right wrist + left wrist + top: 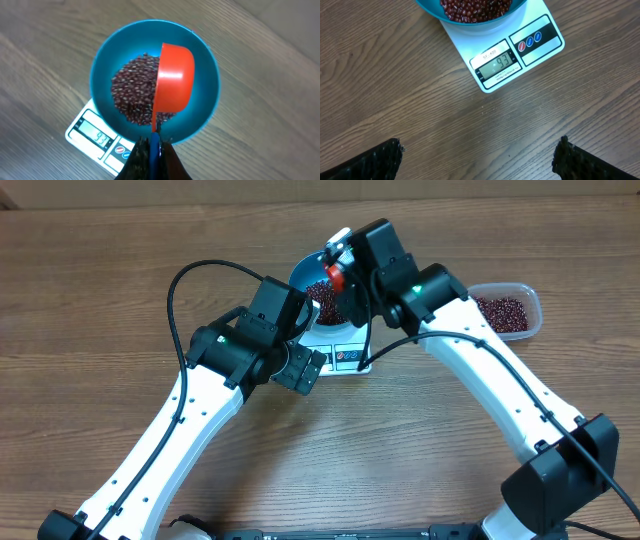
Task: Scoop item into bowl and weigh 150g on scale
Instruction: 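Carry the empty red scoop right over the bean tub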
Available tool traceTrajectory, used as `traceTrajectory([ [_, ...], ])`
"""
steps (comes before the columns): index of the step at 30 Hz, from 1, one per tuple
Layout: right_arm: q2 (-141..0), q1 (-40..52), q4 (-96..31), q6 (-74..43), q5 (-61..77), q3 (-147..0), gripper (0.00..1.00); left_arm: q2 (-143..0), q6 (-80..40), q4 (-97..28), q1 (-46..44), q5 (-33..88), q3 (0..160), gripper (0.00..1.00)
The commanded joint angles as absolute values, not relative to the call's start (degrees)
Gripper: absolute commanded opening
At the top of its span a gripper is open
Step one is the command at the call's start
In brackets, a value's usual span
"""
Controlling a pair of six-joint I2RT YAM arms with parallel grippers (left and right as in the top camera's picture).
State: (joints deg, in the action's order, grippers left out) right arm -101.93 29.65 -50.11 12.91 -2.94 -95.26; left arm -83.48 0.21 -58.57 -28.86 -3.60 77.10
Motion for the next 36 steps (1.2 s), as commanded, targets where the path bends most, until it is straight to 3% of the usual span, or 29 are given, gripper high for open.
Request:
traceTrajectory([
  [1,-97.5,25.6,-49.8,8.7,0.1,-97.3,0.04,-82.8,1.1,-58.5,-28.9,-2.9,76.9,1.0],
  [7,-90.3,16.4,-51.2,6.7,4.8,-97.3,0.03,-82.8,1.1,-58.5,-28.9,-2.9,76.9,1.0],
  [18,-90.3,-0.6,-61.5,5.8,-6.1,-96.6,0.04,-82.8,1.1,-58.5,-28.9,-2.9,76.9,1.0],
  [36,-101.3,-2.4,-67.0,4.2,-16.0,-94.0,0.04,-82.8,1.1,-58.5,-28.9,-2.9,76.9,1.0],
])
